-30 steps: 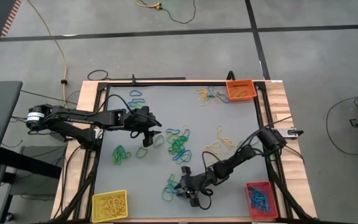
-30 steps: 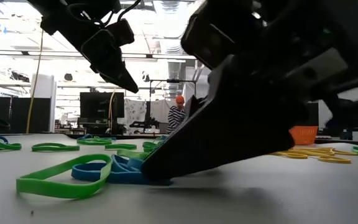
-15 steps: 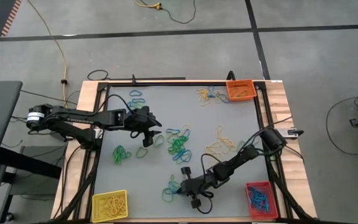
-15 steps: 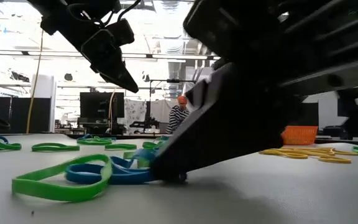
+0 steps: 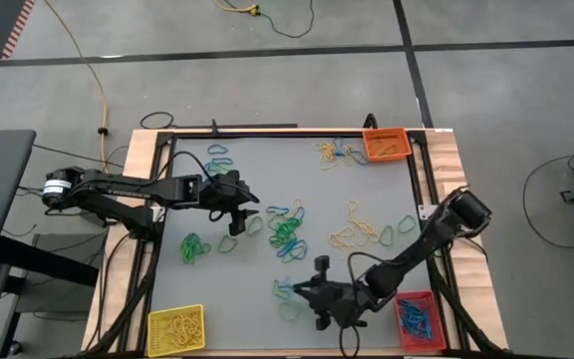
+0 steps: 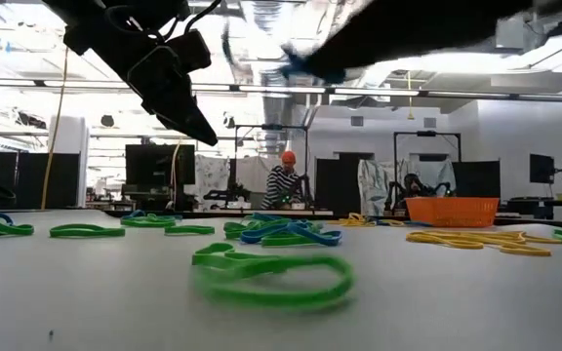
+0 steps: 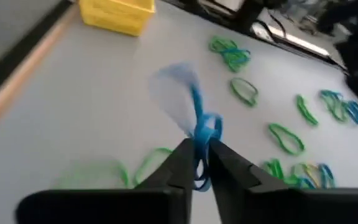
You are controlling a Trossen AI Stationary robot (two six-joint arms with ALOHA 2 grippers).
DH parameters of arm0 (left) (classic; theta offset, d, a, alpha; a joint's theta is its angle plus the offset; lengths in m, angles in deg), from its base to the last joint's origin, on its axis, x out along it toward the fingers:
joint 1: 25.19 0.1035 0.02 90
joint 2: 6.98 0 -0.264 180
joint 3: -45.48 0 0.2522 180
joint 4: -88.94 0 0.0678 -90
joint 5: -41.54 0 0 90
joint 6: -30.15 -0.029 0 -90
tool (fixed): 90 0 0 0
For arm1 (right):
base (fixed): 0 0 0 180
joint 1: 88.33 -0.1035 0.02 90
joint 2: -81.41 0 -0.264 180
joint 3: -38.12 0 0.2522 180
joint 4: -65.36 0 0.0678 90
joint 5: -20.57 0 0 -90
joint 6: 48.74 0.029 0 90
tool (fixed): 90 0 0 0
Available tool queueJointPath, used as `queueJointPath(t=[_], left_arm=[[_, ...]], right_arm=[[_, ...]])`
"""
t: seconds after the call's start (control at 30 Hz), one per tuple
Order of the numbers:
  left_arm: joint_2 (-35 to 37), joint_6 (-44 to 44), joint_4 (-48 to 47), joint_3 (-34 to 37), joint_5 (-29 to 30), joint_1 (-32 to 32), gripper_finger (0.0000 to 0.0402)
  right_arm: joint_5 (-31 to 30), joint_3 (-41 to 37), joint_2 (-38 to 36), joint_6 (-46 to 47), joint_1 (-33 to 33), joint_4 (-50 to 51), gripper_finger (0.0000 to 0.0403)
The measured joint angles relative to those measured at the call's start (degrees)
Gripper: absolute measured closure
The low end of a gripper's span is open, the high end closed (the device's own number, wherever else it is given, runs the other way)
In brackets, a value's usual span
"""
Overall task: Sort rubber bands into baskets
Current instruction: Put the blue rubber band into the red bin
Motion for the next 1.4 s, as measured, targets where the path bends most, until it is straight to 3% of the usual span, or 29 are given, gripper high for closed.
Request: queueJointPath(t=[0.2, 0.37, 0.5, 0.8, 1.13, 1.27, 1.4], left_arm=[[0.0, 0.0, 0.0, 0.0, 0.0, 0.0, 0.0223], [0.0, 0.0, 0.0, 0.0, 0.0, 0.0, 0.0223], [0.0, 0.0, 0.0, 0.0, 0.0, 0.0, 0.0223], [0.0, 0.0, 0.0, 0.0, 0.0, 0.0, 0.0223], [0.0, 0.0, 0.0, 0.0, 0.0, 0.0, 0.0223], [0.0, 0.0, 0.0, 0.0, 0.0, 0.0, 0.0223], [0.0, 0.0, 0.0, 0.0, 0.0, 0.0, 0.0223]], right_arm=[[-0.4, 0.0, 0.8, 3.5, 0.3, 2.5, 0.0251], [-1.0, 0.0, 0.8, 5.2, 1.0, 3.8, 0.0228], [1.2, 0.0, 0.8, 7.1, 1.2, 6.2, 0.0227], [13.3, -2.0, 0.8, 19.9, 0.8, 12.6, 0.0235], [14.5, -8.2, 0.8, 31.8, -1.0, 11.5, 0.0235], [14.8, -10.7, 0.8, 31.5, -1.4, 3.8, 0.0236], [14.9, -10.9, 0.8, 31.6, -1.5, 4.6, 0.025]])
